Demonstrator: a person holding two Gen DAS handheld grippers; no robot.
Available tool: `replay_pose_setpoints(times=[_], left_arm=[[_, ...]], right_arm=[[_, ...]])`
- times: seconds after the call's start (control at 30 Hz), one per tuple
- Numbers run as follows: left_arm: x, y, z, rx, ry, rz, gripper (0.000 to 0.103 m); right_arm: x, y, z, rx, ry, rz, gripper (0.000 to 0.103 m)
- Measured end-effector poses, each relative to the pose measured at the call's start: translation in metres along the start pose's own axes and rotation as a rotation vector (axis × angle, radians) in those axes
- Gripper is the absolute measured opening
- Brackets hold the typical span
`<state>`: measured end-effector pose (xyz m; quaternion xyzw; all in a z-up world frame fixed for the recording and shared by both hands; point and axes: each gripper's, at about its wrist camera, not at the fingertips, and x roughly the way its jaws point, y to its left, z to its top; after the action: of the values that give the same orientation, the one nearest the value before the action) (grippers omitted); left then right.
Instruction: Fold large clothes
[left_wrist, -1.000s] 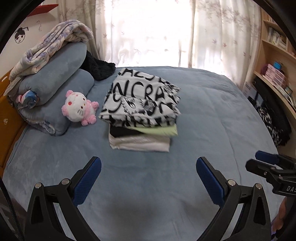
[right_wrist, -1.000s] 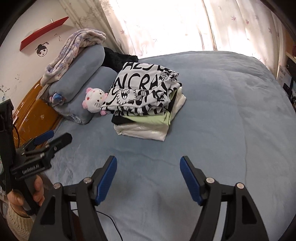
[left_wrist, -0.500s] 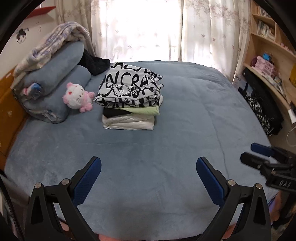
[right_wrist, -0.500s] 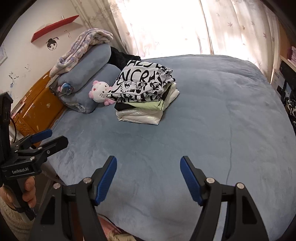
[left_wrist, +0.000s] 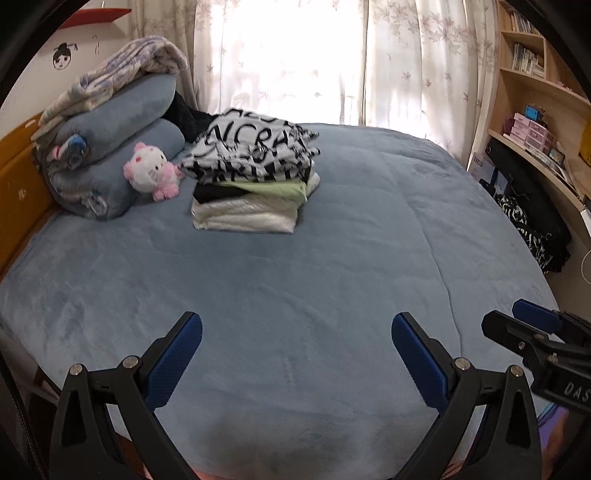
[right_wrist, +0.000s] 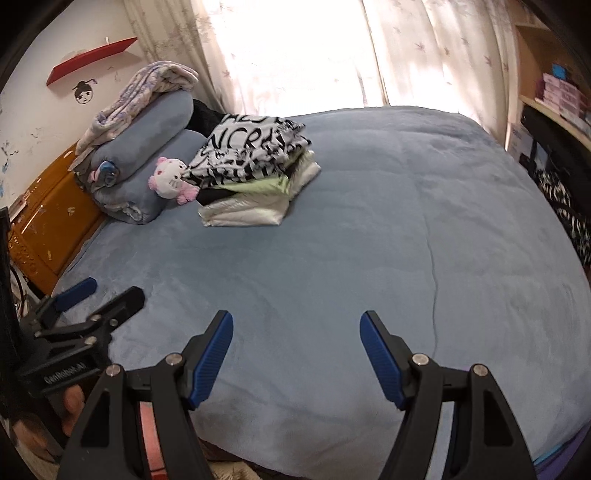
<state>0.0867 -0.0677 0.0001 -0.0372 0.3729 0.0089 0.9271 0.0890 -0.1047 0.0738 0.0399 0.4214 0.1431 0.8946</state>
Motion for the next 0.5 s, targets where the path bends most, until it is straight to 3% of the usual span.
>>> replay_pose_setpoints(times=[0.2, 0.5], left_arm=[[0.018, -0.013, -0.012, 0.022, 0.027, 0.012, 0.102], [0.016, -0.015, -0.017, 0.021, 0.021, 0.015, 0.102]], right_arm=[[0.014, -0.006, -0.018, 0.007, 0.010, -0.062, 0.072], [0.020, -0.005, -0.028, 0.017, 0.006, -0.057, 0.072]])
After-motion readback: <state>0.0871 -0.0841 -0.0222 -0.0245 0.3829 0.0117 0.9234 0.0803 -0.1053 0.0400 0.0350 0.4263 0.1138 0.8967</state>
